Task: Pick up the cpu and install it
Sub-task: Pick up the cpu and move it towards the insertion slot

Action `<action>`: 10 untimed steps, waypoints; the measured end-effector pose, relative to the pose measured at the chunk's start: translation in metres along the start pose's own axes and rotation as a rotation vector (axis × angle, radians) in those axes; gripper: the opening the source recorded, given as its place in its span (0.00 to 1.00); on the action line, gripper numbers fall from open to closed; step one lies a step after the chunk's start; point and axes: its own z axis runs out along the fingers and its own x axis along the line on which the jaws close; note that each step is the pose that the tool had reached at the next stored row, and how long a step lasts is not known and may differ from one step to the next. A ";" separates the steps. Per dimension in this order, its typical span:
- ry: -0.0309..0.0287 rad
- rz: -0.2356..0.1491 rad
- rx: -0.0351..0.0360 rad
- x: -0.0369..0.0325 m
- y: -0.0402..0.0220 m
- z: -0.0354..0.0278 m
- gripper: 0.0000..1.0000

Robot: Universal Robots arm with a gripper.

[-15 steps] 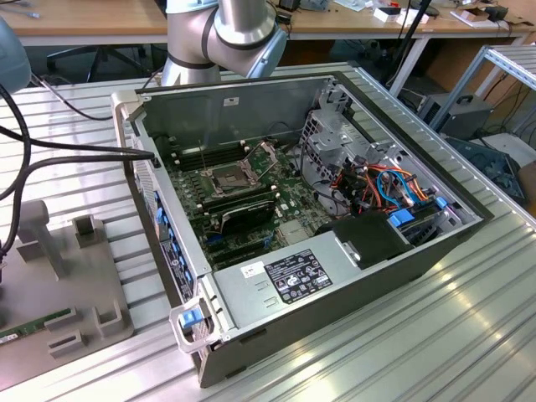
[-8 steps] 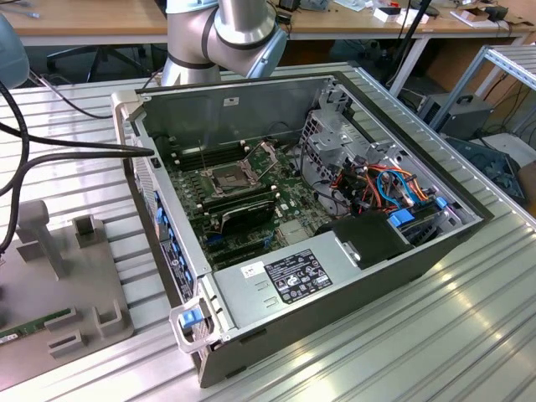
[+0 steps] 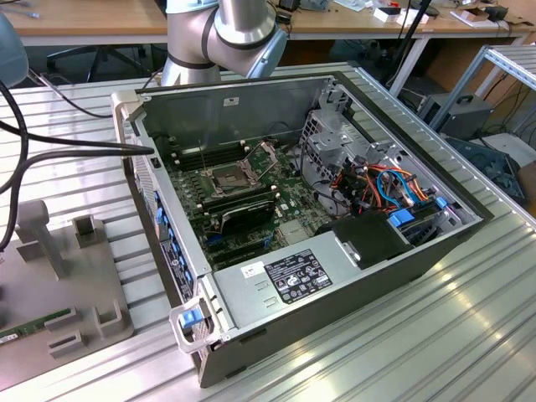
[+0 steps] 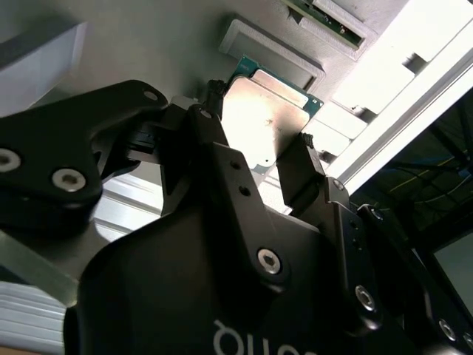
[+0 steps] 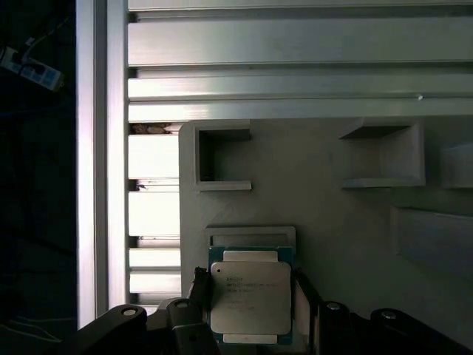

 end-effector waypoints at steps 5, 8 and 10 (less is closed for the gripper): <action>0.0002 0.000 0.0000 0.0001 0.0001 -0.0020 0.54; 0.0000 0.000 0.0000 0.0001 0.0001 -0.0031 0.54; 0.0000 0.000 0.0000 0.0001 0.0002 -0.0036 0.54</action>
